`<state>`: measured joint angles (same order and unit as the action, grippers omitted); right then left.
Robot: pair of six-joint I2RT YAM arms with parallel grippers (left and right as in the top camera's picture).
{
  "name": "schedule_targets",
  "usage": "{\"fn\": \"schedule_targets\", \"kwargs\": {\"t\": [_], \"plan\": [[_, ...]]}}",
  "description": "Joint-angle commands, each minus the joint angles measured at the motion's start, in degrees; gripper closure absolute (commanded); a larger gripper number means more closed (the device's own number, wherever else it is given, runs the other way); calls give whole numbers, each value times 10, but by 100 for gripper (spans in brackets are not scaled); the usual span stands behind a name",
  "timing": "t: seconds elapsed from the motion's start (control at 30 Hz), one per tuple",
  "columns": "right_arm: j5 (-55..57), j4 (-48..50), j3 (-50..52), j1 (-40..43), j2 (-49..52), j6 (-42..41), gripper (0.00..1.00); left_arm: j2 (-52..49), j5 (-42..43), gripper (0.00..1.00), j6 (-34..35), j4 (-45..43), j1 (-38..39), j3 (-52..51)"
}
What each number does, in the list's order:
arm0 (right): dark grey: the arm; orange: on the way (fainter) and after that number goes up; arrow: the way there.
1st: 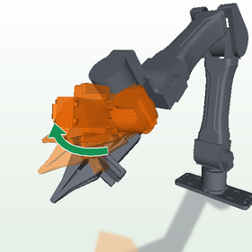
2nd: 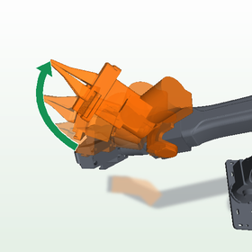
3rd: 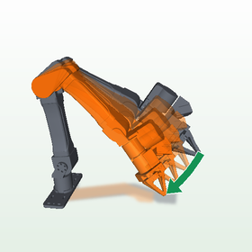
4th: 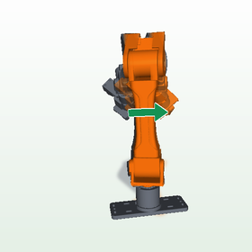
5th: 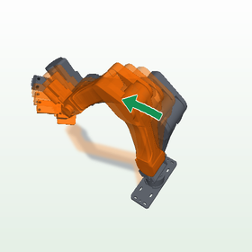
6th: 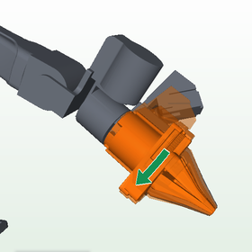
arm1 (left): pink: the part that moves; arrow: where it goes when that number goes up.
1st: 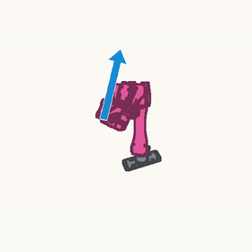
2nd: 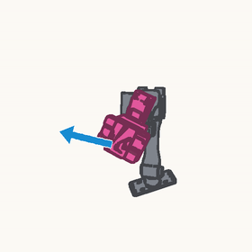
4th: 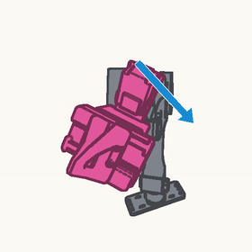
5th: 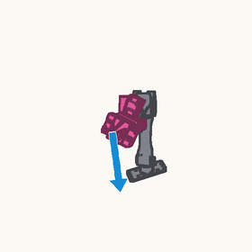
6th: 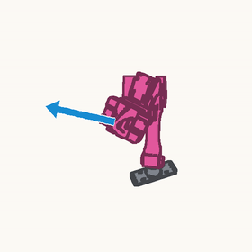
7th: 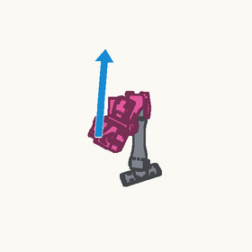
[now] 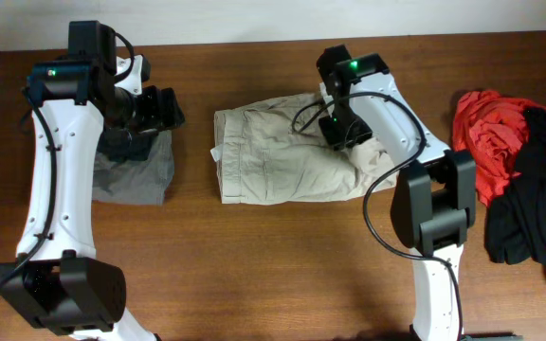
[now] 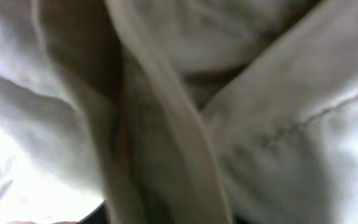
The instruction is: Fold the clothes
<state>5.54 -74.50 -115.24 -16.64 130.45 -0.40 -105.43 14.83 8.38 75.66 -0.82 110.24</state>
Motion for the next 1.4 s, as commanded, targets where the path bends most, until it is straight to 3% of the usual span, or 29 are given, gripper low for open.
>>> {"fn": "schedule_targets", "kwargs": {"t": [0.0,0.1,0.47,0.83,0.93,1.1,1.13,1.27,1.33,1.37], "plan": [[-11,6,5,-24,-7,-5,52,9,9,13,-12,0,1,-3],[-37,6,5,-39,-7,-5,41,9,9,13,-12,0,1,-3],[-79,-4,4,-85,-9,-5,41,9,9,13,-12,0,1,-3],[-65,-7,-32,-31,-26,-5,34,9,8,13,-12,-2,1,-3],[-72,-8,-37,1,-26,-5,36,9,8,13,-12,-2,1,-3],[-220,-26,-41,38,-26,3,73,9,8,13,-12,-9,1,-3],[-241,-34,-39,38,-26,3,76,9,9,13,-12,-11,1,-3],[-249,-57,-38,14,-26,4,78,9,8,13,-12,-17,1,-3],[-247,-57,-38,-6,-26,3,73,9,8,13,-12,-20,1,-3],[-242,-56,-38,-16,-26,3,64,9,8,13,-12,-22,1,-3]]}}
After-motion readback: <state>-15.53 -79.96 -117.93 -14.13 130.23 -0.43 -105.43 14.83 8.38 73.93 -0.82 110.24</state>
